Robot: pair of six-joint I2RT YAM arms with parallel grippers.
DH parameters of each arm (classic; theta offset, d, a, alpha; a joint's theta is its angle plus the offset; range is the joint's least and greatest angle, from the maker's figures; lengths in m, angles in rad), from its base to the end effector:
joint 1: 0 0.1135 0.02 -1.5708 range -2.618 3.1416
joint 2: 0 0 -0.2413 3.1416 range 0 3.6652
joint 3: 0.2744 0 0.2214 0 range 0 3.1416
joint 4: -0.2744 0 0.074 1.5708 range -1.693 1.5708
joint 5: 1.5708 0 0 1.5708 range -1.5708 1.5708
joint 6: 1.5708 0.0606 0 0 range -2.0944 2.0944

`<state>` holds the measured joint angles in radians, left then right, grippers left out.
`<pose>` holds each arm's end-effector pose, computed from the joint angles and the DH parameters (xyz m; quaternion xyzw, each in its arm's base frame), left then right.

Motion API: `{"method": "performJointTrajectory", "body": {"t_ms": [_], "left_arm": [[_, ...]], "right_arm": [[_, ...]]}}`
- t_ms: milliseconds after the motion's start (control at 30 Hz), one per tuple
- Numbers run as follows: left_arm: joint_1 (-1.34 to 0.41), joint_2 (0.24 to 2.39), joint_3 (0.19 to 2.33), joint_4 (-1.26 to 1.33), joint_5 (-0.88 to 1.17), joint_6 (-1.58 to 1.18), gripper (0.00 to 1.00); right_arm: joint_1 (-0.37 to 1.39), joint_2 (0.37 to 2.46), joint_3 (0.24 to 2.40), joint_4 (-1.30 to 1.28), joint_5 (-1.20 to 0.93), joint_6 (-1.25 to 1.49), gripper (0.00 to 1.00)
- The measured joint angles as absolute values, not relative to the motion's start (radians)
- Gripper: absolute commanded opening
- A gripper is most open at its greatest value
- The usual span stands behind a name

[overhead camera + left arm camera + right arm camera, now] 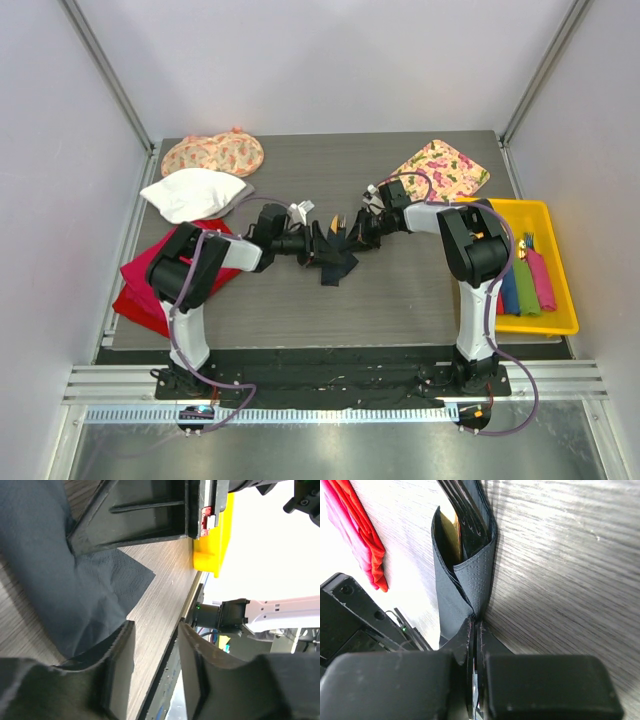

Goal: Place the utensils on the paper napkin and roll it up

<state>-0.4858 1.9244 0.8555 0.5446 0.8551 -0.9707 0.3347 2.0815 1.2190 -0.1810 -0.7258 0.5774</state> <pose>0.2945 -0.2072 0.1249 0.0119 0.8149 -0.5707 0.1003 0.3478 0.1635 0.0981 0.0174 0.9071 0.4150 0.0678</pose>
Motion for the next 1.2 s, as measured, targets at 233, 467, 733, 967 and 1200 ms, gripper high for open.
{"method": "performJointTrajectory", "body": {"t_ms": [233, 467, 733, 967, 1200], "left_arm": [[-0.482, 1.919, 0.845, 0.490, 0.828, -0.975, 0.22], [-0.483, 1.985, 0.869, 0.375, 0.824, -0.894, 0.14], [-0.476, 2.028, 0.899, 0.367, 0.870, -0.871, 0.08], [-0.475, 2.047, 0.922, 0.346, 0.891, -0.878, 0.06], [-0.475, 2.049, 0.930, 0.328, 0.891, -0.878, 0.05]], "right_arm": [[0.335, 2.082, 1.219, -0.181, -0.726, 0.577, 0.01], [0.335, 2.082, 1.219, -0.184, -0.728, 0.577, 0.01], [0.335, 2.087, 1.230, -0.199, -0.731, 0.574, 0.23], [0.325, 2.085, 1.296, -0.282, -0.743, 0.527, 0.52], [0.305, 2.040, 1.316, -0.405, -0.699, 0.451, 0.65]]}}
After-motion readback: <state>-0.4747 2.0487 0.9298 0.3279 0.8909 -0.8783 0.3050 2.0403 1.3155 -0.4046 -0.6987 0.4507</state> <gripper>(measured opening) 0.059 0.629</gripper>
